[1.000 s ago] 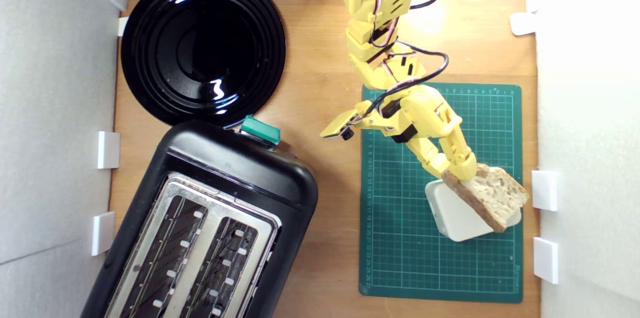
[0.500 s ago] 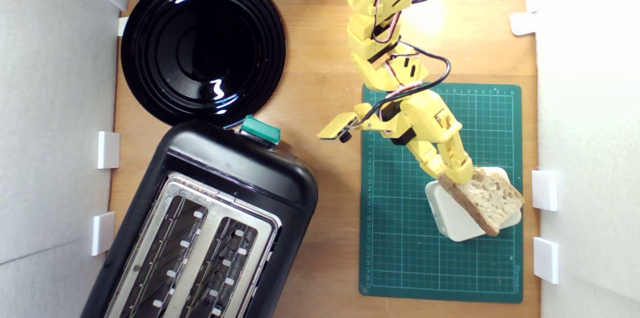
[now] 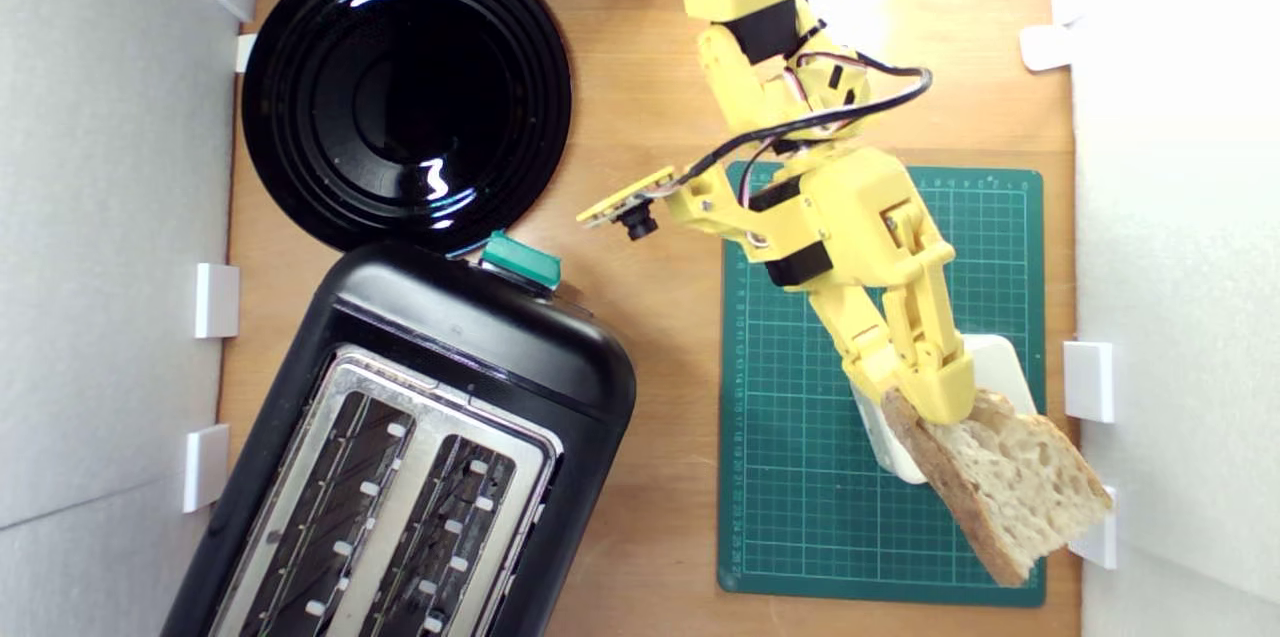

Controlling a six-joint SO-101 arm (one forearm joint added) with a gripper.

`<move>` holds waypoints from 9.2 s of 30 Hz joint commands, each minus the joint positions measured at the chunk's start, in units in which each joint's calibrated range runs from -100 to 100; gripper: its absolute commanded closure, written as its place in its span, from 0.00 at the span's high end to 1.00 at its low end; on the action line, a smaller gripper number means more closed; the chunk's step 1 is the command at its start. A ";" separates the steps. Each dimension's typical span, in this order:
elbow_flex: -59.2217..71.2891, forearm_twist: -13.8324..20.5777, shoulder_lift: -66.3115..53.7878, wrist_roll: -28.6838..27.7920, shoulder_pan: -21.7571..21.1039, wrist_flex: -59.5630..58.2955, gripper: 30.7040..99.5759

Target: Pick bread and place in toaster

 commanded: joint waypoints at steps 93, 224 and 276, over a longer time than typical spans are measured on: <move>-53.94 -0.29 -13.24 48.93 37.79 74.23 0.31; -68.56 -3.46 -1.43 49.66 34.97 79.26 0.31; -68.38 -3.64 20.95 46.73 33.84 75.59 0.64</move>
